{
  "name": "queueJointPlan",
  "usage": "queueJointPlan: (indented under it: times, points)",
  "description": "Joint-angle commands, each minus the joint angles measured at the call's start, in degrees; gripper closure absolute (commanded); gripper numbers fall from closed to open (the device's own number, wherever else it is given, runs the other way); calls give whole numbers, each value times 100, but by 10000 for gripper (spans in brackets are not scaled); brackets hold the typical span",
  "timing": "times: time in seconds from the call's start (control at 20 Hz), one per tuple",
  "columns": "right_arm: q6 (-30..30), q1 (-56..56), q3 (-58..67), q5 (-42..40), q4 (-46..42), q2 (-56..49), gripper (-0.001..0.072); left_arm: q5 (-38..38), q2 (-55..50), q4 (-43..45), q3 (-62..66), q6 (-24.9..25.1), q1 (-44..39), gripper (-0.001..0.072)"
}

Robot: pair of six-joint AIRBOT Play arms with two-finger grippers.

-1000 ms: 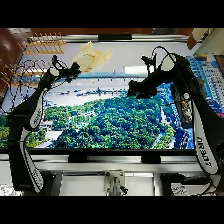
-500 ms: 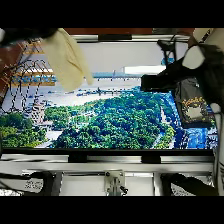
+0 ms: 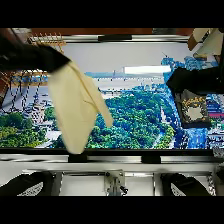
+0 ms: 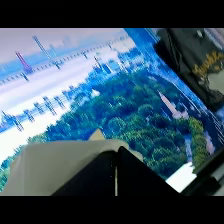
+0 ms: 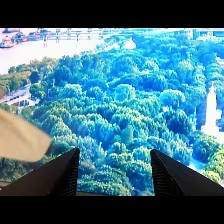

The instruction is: Fold the shirts.

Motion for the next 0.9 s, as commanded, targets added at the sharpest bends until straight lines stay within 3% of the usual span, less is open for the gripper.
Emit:
queueJointPlan:
  times: [0.0, 0.05, 0.1, 0.15, 0.2, 0.3, 0.45, 0.55, 0.65, 0.75, 0.85]
  points:
    - [74, -2, -2, 643, -63, 142, 146, 20, 13, -2, -1674, -55, -997, 674]
    - [74, -2, -7, 723, -63, 138, 146, 332, -92, -11, -2151, -61, -1281, 673]
    - [76, -2, -7, 741, -61, 120, 146, 706, -254, -59, -2553, -197, -1545, 620]
    - [70, -2, -7, 721, -63, 103, 146, 887, -426, -63, -2734, -428, -1711, 331]
    - [-28, -2, -7, 717, -59, 70, 143, 767, -612, -66, -2719, -782, -1759, -13]
    - [-267, -2, -20, 730, -33, -26, 44, -39, -719, 11, -2430, -944, -1515, -13]
    - [-603, -2, -17, 883, -37, -396, 44, -1633, -459, 920, -1818, -922, -603, -13]
    - [-986, -7, -17, 1292, -531, -809, 44, -2350, -68, 1628, -1779, -715, 227, -13]
    - [-1266, -278, -20, 1705, -535, -1309, 44, -2594, 313, 1626, -2249, -678, 1080, -13]
    - [-1316, -737, -142, 1755, 297, -1720, 44, -2577, 675, 1158, -3296, -367, 1670, -13]
    - [-1239, -1091, -586, 1373, 1226, -1952, 44, -2245, 874, 710, -4496, -372, 1845, -13]
